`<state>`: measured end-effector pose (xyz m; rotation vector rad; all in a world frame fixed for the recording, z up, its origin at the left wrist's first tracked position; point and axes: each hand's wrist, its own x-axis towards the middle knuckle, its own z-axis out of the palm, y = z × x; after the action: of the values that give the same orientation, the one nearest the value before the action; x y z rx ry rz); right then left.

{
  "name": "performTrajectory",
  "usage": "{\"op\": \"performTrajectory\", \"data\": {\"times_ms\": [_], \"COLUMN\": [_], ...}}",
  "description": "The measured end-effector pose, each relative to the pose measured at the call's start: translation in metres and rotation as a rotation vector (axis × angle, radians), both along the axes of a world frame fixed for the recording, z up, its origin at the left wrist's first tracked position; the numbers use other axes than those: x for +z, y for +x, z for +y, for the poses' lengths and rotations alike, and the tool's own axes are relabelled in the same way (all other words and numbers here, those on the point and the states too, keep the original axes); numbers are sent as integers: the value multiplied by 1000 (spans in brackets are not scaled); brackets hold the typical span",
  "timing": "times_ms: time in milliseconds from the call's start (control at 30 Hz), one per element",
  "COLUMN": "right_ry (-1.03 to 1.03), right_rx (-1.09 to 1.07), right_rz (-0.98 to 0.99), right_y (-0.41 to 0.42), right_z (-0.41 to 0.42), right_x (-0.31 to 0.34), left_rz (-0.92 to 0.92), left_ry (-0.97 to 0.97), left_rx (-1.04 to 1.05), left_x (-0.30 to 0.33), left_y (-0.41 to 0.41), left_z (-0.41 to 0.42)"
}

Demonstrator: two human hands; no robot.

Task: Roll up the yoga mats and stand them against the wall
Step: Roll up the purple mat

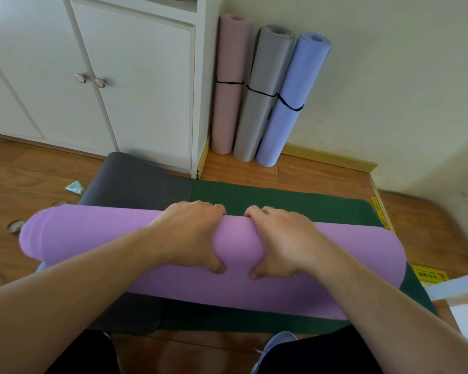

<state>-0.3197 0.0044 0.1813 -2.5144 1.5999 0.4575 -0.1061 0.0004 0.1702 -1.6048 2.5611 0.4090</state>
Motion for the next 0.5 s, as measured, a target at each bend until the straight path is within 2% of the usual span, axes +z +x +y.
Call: {"op": "performTrajectory", "data": {"times_ms": [67, 233, 367, 500], "right_ry": [-2, 37, 39, -45], "right_rx": [2, -68, -49, 41], "right_rz": [-16, -86, -113, -53], "right_y": [0, -6, -4, 0], "right_z": [-1, -6, -3, -2], "right_x": [0, 7, 5, 1], "left_rz": [-15, -118, -41, 22], "left_ry": [15, -105, -118, -22], "left_rx": [-20, -94, -63, 16], "left_x": [-2, -5, -4, 4], "left_y": [-1, -6, -5, 2], "left_z": [2, 3, 0, -5]}}
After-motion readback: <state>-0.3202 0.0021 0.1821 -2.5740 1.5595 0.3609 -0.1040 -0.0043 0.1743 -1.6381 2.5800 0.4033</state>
